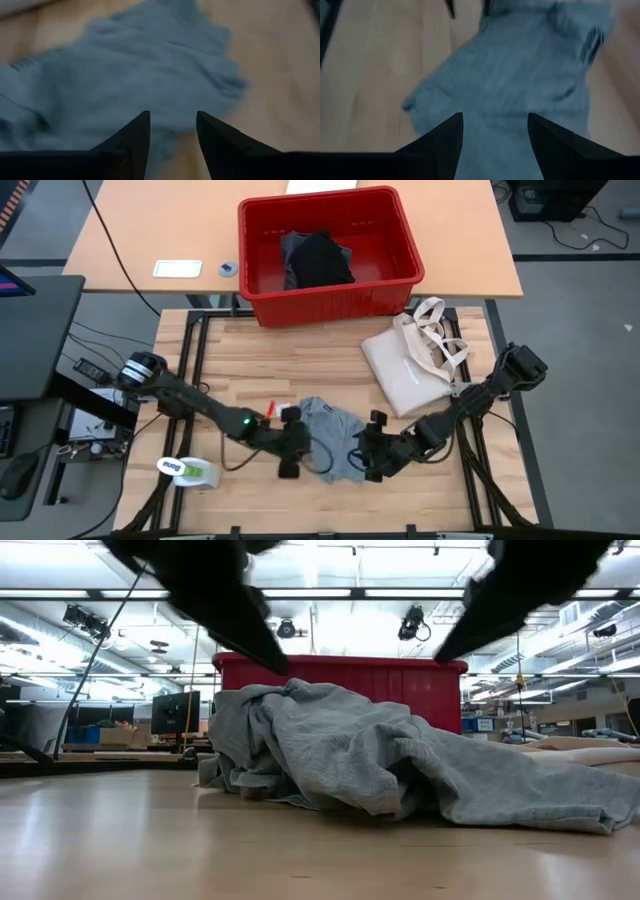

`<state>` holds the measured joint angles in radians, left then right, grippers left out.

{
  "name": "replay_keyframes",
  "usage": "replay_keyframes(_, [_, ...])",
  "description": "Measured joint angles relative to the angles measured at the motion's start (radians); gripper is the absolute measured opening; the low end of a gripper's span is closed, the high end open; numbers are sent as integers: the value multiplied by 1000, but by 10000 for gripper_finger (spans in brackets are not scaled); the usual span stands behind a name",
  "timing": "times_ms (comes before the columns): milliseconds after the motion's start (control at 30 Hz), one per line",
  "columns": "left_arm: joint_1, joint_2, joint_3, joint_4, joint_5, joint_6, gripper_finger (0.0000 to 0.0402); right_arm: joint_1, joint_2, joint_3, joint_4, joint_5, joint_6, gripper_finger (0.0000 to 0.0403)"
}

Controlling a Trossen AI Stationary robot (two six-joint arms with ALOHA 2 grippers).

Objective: Fold Laundry from Bin
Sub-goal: Fold the gray shirt

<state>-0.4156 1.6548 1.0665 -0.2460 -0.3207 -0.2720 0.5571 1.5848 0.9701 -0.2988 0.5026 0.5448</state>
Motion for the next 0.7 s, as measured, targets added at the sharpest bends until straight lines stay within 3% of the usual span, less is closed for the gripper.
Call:
replay_keyframes(200, [181,81,88,-170,-25,98,164,4,1,-106,12,-81,100,228])
replay_keyframes(400, [356,93,-11,-241,-25,102,164,10,0,-227,81,-81,168,228])
replay_keyframes(533, [405,90,-81,-203,42,105,164,-2,1,-307,208,-60,155,228])
replay_keyframes(700, [370,86,-146,-99,103,106,164,-41,1,-370,353,-3,76,228])
